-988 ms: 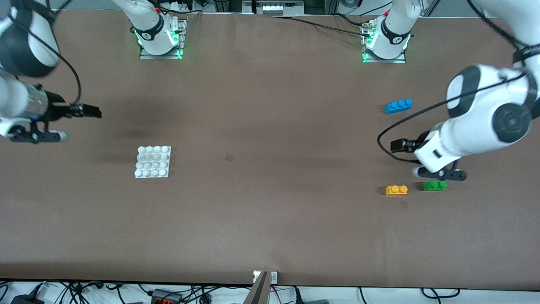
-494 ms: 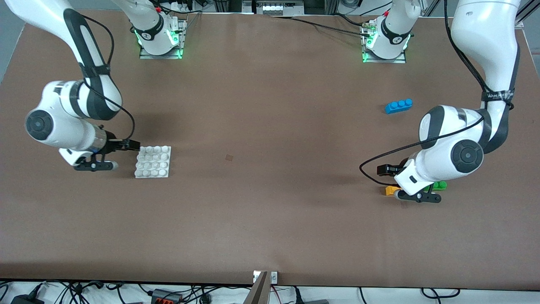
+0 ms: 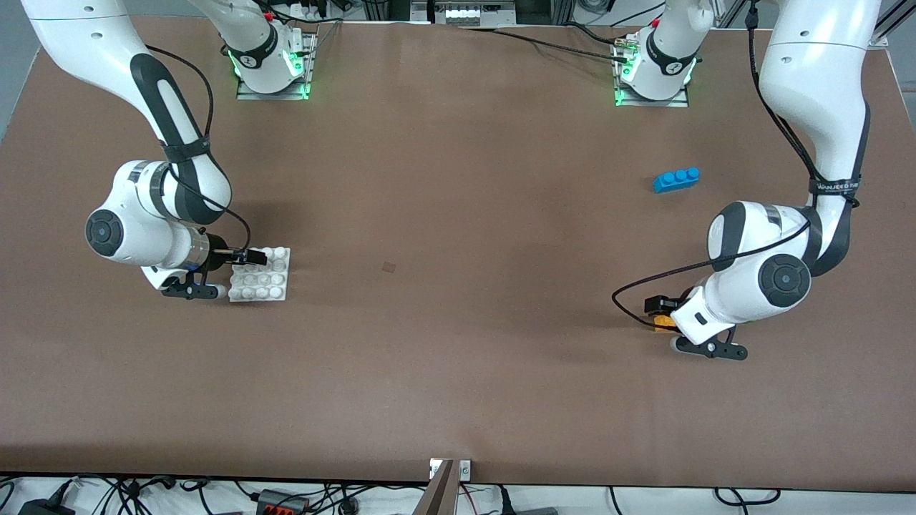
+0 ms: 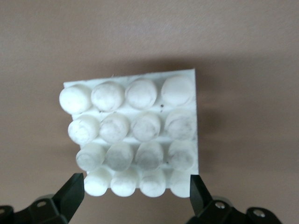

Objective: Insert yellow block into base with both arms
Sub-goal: 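Grasp the white base with the right gripper while the left gripper grasps the yellow block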

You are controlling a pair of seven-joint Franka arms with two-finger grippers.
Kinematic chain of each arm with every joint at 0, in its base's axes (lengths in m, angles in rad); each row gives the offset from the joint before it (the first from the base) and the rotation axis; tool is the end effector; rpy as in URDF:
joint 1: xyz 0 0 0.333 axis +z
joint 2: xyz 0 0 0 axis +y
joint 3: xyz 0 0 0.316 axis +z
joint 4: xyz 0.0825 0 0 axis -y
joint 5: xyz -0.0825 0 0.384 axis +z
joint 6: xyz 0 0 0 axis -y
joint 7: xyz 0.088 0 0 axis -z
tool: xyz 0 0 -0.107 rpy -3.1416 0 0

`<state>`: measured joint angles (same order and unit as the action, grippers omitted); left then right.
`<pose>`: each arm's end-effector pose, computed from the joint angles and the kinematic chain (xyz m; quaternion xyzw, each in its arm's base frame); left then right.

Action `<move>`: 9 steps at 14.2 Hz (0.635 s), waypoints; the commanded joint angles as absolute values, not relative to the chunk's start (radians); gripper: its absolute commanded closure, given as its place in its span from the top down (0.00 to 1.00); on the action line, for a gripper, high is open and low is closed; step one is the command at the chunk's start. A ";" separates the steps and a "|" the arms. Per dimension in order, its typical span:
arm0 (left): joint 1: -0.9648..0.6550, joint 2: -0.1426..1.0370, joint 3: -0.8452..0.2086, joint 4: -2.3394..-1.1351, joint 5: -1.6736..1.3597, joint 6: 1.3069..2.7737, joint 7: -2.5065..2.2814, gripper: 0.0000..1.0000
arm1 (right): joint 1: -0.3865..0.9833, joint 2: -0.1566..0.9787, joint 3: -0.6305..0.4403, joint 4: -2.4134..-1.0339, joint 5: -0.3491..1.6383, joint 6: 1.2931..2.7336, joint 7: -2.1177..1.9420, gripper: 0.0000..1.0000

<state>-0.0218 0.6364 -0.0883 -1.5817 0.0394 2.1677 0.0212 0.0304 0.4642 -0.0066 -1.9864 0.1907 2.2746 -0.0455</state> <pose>0.6897 -0.0664 0.2624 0.9973 -0.0691 -0.0243 0.0093 0.5915 0.0188 0.2148 -0.9935 0.0331 0.0867 0.0663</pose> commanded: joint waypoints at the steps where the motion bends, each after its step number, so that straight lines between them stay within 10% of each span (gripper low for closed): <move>1: -0.015 0.657 -0.081 -1.555 0.052 2.187 0.092 1.00 | 0.020 0.494 -0.009 -1.982 0.176 2.318 -0.060 1.00; 9: -0.014 0.672 -0.066 -1.608 0.052 2.272 0.095 1.00 | -0.018 0.540 -0.008 -1.983 0.176 2.385 -0.132 0.75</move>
<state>-0.0142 0.6631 -0.0762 -1.6013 0.0395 2.2507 0.0718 -0.0074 0.5299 -0.0149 -1.9855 0.1896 2.3704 -0.1142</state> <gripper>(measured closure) 0.000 0.163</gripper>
